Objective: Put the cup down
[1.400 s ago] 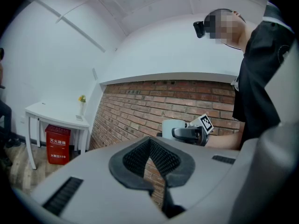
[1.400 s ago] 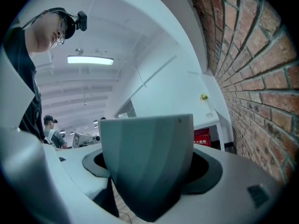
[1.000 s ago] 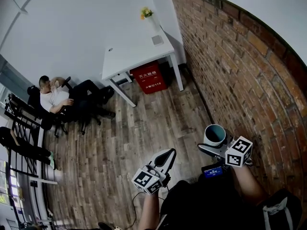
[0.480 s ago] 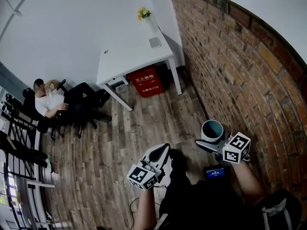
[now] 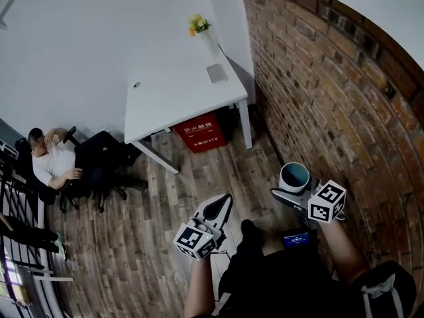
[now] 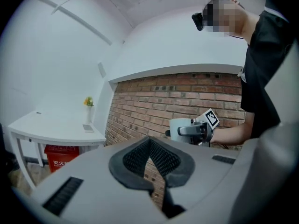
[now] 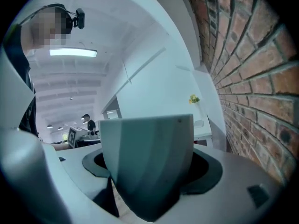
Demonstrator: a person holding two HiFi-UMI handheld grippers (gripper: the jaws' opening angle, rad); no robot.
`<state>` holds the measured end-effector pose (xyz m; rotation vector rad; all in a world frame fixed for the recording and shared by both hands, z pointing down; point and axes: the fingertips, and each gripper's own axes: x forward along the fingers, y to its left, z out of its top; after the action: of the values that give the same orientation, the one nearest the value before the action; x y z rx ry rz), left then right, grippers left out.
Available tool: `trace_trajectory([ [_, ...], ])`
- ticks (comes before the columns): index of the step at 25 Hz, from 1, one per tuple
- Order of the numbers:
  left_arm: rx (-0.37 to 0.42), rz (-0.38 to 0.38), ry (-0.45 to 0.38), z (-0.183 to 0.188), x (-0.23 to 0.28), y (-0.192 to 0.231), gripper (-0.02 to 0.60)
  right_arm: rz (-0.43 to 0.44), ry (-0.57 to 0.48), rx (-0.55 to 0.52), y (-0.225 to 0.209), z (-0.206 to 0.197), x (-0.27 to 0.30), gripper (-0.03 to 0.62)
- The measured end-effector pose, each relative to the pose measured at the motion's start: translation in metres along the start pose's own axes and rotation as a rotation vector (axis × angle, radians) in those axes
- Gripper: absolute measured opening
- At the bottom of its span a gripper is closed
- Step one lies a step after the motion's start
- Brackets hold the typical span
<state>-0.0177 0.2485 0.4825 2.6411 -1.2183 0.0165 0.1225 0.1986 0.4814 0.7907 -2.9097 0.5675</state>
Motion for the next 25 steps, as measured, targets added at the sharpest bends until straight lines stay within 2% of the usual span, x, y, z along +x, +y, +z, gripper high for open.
trace_trajectory([
  [7,0.015,-0.008,-0.002,0.025,0.031,0.115,0.008,-0.058,-0.036,-0.026,-0.051,0.041,0.092,0.405],
  [13,-0.029,-0.019,0.010,0.033,0.055,0.174,0.008,-0.075,-0.011,-0.001,-0.085,0.055,0.146,0.405],
  [20,-0.023,-0.012,0.023,0.040,0.108,0.234,0.008,-0.043,0.003,0.014,-0.147,0.067,0.207,0.405],
  [25,-0.008,0.019,0.013,0.058,0.153,0.291,0.008,0.009,0.000,0.014,-0.208,0.095,0.270,0.405],
])
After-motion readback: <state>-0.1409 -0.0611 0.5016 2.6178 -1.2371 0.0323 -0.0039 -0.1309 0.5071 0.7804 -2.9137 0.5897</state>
